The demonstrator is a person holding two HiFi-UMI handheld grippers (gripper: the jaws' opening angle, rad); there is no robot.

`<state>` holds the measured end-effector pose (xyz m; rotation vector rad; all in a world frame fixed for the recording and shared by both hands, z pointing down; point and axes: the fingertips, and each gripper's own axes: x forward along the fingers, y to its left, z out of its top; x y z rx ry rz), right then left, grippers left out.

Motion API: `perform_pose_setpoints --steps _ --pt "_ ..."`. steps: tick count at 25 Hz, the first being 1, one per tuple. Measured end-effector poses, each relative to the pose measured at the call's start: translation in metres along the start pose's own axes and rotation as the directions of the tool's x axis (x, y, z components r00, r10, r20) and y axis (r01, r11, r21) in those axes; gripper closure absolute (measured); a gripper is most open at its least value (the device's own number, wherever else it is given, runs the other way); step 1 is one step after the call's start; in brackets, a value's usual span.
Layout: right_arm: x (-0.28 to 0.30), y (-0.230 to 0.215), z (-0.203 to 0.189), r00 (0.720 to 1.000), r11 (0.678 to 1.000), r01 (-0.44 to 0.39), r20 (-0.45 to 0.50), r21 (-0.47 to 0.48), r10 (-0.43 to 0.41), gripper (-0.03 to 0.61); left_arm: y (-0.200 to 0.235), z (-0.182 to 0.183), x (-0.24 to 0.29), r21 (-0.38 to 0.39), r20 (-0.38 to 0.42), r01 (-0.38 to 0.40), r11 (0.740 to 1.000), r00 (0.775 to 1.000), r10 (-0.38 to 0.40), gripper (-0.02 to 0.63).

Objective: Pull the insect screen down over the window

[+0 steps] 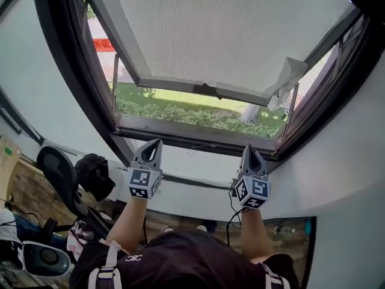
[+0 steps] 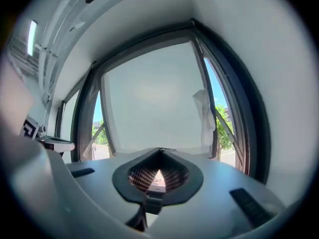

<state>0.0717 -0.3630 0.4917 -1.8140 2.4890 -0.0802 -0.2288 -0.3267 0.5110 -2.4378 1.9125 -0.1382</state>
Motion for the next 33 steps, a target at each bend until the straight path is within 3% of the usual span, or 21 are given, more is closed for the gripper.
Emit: perform_pose_setpoints --steps 4,10,14,33 --pt "-0.022 0.028 -0.018 0.998 0.999 -0.034 -0.043 0.007 0.034 0.574 -0.024 0.004 -0.023 0.046 0.014 -0.012 0.999 1.0 0.011 0.607" --pt "-0.033 0.053 -0.042 0.993 0.997 -0.07 -0.1 -0.014 0.069 0.575 -0.051 -0.008 -0.031 0.041 -0.013 0.018 0.999 1.0 -0.018 0.607" --pt "-0.035 0.058 -0.037 0.992 0.996 -0.083 -0.094 -0.038 0.079 0.575 -0.063 -0.001 -0.033 -0.002 0.013 0.05 0.999 0.999 -0.05 0.607" --pt "-0.031 0.056 -0.022 0.993 0.99 -0.108 -0.063 -0.092 0.102 0.575 -0.074 0.003 -0.026 0.014 -0.002 0.063 0.998 0.998 -0.063 0.607"
